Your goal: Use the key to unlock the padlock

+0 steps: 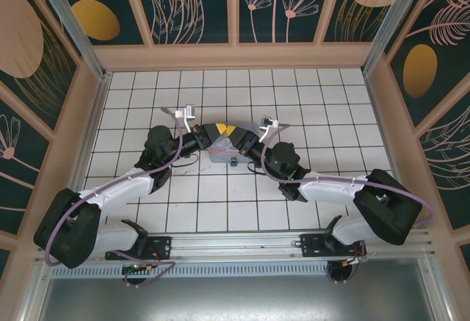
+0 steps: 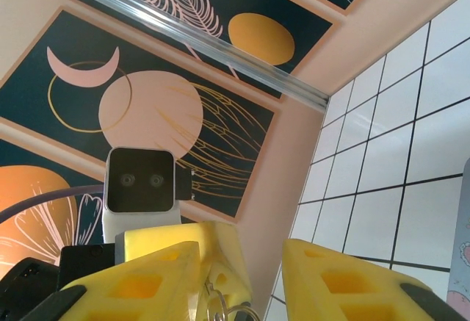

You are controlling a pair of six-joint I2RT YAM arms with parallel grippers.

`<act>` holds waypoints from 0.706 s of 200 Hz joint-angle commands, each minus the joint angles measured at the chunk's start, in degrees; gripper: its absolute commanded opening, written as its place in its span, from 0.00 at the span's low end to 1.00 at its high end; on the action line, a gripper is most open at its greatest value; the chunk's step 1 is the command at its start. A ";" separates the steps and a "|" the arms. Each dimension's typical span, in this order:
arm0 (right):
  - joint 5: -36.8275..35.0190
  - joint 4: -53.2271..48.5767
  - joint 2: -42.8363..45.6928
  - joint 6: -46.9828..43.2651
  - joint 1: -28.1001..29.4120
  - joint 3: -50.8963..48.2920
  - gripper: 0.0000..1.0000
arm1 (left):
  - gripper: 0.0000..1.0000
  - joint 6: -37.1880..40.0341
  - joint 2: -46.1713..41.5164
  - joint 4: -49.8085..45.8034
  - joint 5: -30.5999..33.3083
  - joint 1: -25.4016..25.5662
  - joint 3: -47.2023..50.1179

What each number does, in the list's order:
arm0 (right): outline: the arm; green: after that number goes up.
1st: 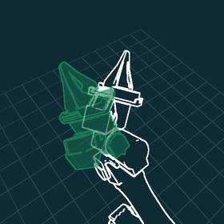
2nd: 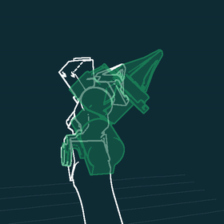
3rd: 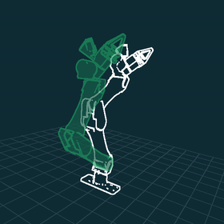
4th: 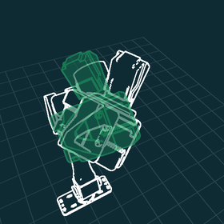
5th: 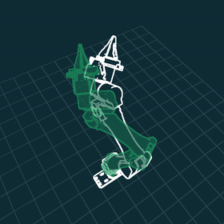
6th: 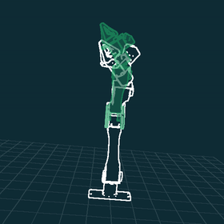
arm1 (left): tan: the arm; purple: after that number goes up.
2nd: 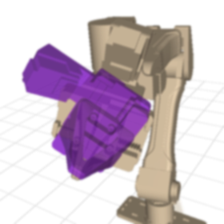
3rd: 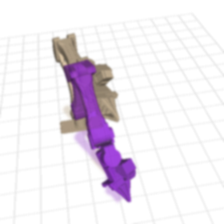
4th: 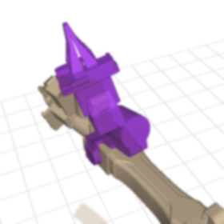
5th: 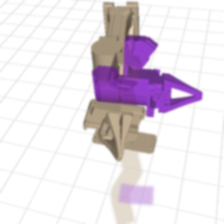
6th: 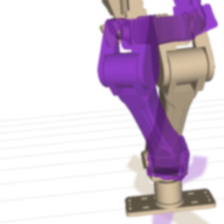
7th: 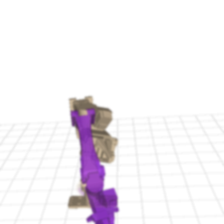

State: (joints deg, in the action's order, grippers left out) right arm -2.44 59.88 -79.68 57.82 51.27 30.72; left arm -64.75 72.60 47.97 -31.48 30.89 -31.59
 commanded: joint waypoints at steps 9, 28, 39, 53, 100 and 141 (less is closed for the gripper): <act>1.05 3.44 -0.65 0.53 0.52 1.21 0.31 | 0.00 -0.01 -1.06 3.10 -0.94 -0.05 0.36; 1.31 3.66 -0.65 0.71 0.50 0.94 0.30 | 0.00 0.06 -0.91 2.97 -0.89 -0.16 0.27; 1.35 3.89 -0.74 0.80 0.55 0.79 0.30 | 0.00 0.04 -0.86 3.10 -0.94 -0.08 0.30; 1.35 4.25 -0.74 1.01 0.63 0.43 0.32 | 0.00 -0.02 -0.79 3.08 -0.71 -0.09 0.22; 1.33 7.10 -0.43 2.15 0.72 -2.17 0.30 | 0.00 -0.02 -0.57 3.10 -0.76 -0.15 0.17; 1.37 7.81 0.04 2.30 0.85 -3.14 0.27 | 0.00 0.09 -0.27 3.10 -0.81 -0.14 0.16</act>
State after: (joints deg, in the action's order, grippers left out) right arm -1.78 63.72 -79.94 59.31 51.55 28.21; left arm -64.75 72.60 48.25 -31.51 30.87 -31.55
